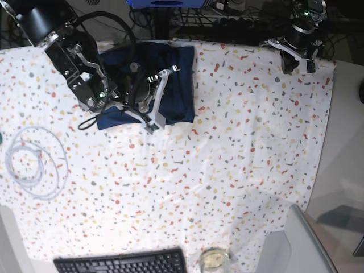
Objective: Layout the t-shirt on the table in an organized manner, then fold the t-shirt properly
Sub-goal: 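Press the folded bundle with both grippers and release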
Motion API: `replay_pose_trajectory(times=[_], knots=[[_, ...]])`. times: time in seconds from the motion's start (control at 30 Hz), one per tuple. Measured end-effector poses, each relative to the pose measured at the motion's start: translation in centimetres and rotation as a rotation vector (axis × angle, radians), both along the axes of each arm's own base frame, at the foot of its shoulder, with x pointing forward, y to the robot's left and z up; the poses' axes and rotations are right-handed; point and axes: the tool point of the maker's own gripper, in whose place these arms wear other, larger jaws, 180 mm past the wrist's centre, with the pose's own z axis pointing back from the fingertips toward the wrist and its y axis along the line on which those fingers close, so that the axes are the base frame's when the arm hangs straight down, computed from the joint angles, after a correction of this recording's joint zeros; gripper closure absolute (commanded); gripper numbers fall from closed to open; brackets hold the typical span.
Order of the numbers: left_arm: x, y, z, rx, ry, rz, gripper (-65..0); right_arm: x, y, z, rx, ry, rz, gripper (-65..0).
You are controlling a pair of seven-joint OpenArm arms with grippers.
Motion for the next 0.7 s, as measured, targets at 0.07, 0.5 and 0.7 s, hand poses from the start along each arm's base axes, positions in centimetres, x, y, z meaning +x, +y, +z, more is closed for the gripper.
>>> replay_pose_trajectory(times=[0.07,0.5,0.7], knots=[[0.1,0.0,0.0,-0.001,-0.002,0.0,0.0,0.3,-0.4,-0.9,-0.013,-0.008,-0.019,-1.2],[0.1,-0.1,0.0,-0.003,-0.003,0.001,0.0,-1.8,4.9,-0.2,0.047,0.001,0.098,-1.2],[0.1,-0.1,0.0,-0.003,-0.003,-0.001,0.0,-0.3,4.6,1.8,0.071,-0.072,0.102,-1.2]])
